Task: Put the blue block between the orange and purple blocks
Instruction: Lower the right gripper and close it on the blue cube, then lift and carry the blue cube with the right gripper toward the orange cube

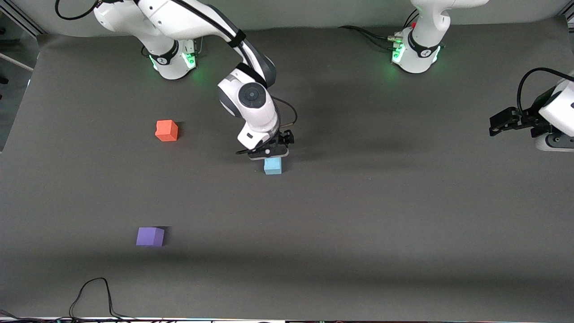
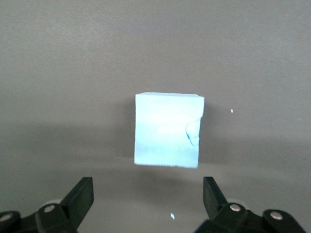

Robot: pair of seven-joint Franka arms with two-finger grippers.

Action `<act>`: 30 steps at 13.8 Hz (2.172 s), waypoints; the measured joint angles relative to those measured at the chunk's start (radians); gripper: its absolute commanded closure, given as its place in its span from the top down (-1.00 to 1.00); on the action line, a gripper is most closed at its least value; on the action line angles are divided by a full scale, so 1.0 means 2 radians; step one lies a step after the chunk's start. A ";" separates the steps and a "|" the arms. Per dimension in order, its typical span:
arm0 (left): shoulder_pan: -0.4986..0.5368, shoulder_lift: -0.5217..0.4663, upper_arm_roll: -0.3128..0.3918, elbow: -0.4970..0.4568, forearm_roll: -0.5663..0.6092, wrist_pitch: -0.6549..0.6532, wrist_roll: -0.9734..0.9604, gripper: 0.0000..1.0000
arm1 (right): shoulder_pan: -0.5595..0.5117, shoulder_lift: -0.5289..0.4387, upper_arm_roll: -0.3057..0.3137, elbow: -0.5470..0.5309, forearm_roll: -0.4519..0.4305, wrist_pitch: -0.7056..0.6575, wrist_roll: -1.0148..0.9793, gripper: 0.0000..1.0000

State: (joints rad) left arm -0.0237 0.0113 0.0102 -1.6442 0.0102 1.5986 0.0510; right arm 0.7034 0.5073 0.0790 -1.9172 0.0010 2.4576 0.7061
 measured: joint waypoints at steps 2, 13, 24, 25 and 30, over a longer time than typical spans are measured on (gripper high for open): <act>0.000 0.000 0.000 -0.001 0.000 0.000 0.000 1.00 | 0.000 0.017 -0.004 0.000 -0.017 0.022 -0.005 1.00; 0.000 0.000 0.001 -0.004 0.000 0.000 0.000 1.00 | -0.008 0.047 -0.011 0.011 -0.024 0.057 -0.009 -0.30; 0.000 0.000 0.003 -0.004 0.000 0.000 0.000 1.00 | -0.077 -0.105 -0.015 0.183 0.034 -0.329 -0.092 -0.27; 0.000 0.000 0.003 -0.004 0.000 0.000 0.000 1.00 | -0.088 -0.122 -0.015 0.191 0.035 -0.357 -0.101 -0.27; 0.000 0.000 0.003 -0.004 0.000 0.000 0.000 1.00 | -0.131 -0.142 -0.020 0.214 0.036 -0.417 -0.152 -0.27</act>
State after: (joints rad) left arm -0.0236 0.0113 0.0161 -1.6515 0.0103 1.5991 0.0513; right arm 0.4408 0.2226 0.0394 -1.4901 0.0731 1.6236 0.4029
